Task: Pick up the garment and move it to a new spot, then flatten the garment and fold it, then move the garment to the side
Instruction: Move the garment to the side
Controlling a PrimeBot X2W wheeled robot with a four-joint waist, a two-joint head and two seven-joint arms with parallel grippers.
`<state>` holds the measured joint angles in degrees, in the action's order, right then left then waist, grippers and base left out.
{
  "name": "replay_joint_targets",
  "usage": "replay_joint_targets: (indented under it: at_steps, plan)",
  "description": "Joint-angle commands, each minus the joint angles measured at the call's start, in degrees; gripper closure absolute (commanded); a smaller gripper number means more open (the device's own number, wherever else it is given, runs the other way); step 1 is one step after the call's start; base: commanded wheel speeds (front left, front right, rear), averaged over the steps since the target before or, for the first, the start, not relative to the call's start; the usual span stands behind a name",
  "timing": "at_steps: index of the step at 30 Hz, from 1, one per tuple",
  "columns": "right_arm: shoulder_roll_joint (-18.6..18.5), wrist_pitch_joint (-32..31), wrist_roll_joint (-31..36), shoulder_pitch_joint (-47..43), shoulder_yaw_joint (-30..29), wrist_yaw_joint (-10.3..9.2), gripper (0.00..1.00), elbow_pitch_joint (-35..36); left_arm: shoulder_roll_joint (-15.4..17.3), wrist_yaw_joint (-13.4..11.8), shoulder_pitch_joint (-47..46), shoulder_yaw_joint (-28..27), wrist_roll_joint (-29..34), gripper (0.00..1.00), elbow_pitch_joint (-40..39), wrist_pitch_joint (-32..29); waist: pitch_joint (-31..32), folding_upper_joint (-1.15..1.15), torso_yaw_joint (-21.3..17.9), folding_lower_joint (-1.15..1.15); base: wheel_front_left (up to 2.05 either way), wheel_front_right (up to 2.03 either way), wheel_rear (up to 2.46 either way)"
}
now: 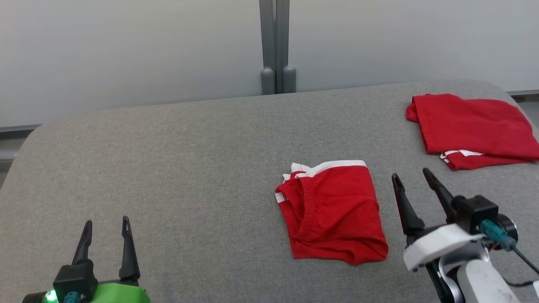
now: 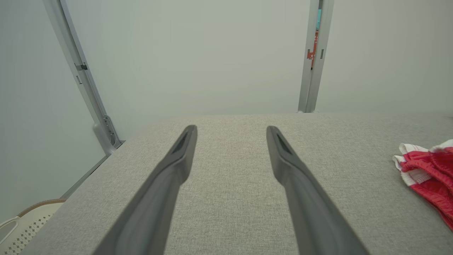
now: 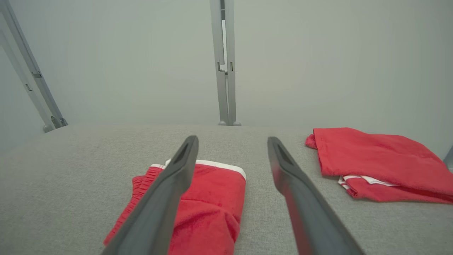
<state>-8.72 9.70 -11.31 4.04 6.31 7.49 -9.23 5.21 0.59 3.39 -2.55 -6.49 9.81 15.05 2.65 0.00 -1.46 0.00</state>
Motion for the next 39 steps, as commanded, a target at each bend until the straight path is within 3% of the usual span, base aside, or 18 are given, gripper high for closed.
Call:
replay_joint_targets:
  at_steps: [1, 10, 25, 38, 39]
  plan:
    - [-0.27, 0.23, -0.14, 2.21, 0.20, -0.02, 0.00, -0.46, 0.12, -0.04, -1.07, 0.16, -0.21, 0.00, 0.11, 0.12, -0.72, 0.00, 0.29, 0.00, 0.00, 0.00, 0.00]
    - [-1.83, -1.13, -0.98, 14.42, 2.44, -0.02, 0.00, -14.92, -0.68, -0.62, -3.18, 1.92, -0.22, 0.00, 0.13, 0.13, -4.35, 0.00, 2.44, 0.00, 0.00, 0.00, 0.00]
    - [-0.42, 2.28, -6.54, 21.96, 8.96, -0.02, 0.00, -41.19, -1.55, -2.23, -6.67, 3.65, 0.26, 0.00, -1.27, 0.14, -10.54, 0.00, 4.80, 0.00, 0.00, 0.00, 0.00]
    - [3.32, 4.22, -14.63, 20.87, 16.22, 0.18, 0.00, -47.63, -1.86, -2.74, -7.65, 4.19, 0.17, 0.00, -1.38, 0.13, -11.75, 0.00, 4.34, 0.00, 0.00, 0.00, 0.00]
    - [3.21, 4.20, -15.37, 21.26, 16.74, 0.18, 0.21, -47.70, -1.86, -2.71, -7.87, 4.32, 0.14, 0.00, -1.42, 0.14, -12.02, 0.00, 4.39, 0.00, 0.00, 0.00, 0.00]
